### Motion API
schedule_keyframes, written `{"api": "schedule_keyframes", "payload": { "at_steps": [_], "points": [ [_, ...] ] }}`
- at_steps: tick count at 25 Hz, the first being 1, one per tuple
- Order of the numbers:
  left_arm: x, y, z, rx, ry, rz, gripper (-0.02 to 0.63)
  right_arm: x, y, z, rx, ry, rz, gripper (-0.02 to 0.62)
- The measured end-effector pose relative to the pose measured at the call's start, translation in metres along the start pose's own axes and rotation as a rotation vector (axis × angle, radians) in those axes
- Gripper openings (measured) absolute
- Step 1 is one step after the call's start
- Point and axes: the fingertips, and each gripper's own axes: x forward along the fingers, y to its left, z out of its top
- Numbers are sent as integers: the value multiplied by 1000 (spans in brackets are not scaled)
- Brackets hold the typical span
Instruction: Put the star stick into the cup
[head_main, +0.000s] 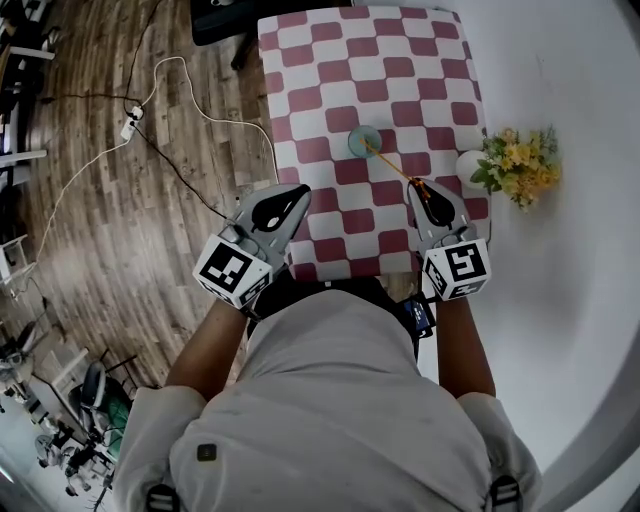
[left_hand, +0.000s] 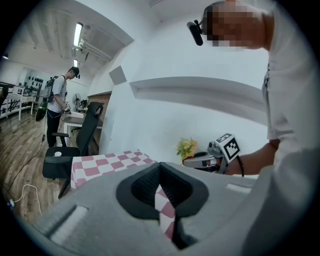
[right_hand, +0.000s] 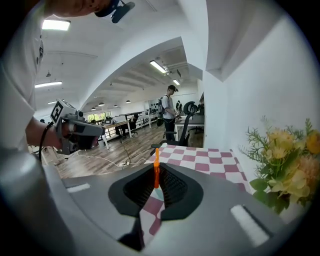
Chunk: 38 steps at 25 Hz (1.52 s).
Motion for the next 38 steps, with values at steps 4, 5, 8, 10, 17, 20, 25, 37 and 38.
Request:
{"api": "schedule_keyframes", "payload": {
  "at_steps": [4,5,8,10,17,20,25,37,38],
  "points": [
    [8,7,-7,-9,13,-9,1,12,-2,-14,16,32,4,29],
    [10,8,-8,-12,15,-10,1,15,-1,-18,18,40,7,29],
    [13,13,-12,-32,19,-10,1,23,-1,-26,25,61,13,29],
    [15,16,-16,-40,21,-11,1,28,-1,-30,27,70,15,29],
    [19,28,-24,-56,38,-8,2,46,-5,-43,24,118,17,29],
    [22,31,-28,-65,46,-11,2,53,-5,-49,30,136,15,29],
    [28,33,-31,-76,52,-15,2,61,-9,-55,43,152,12,31],
    [35,34,-28,-85,47,-22,1,61,-10,-55,48,149,18,55],
    [35,34,-28,-85,47,-22,1,61,-9,-55,47,148,17,57]
  ]
}}
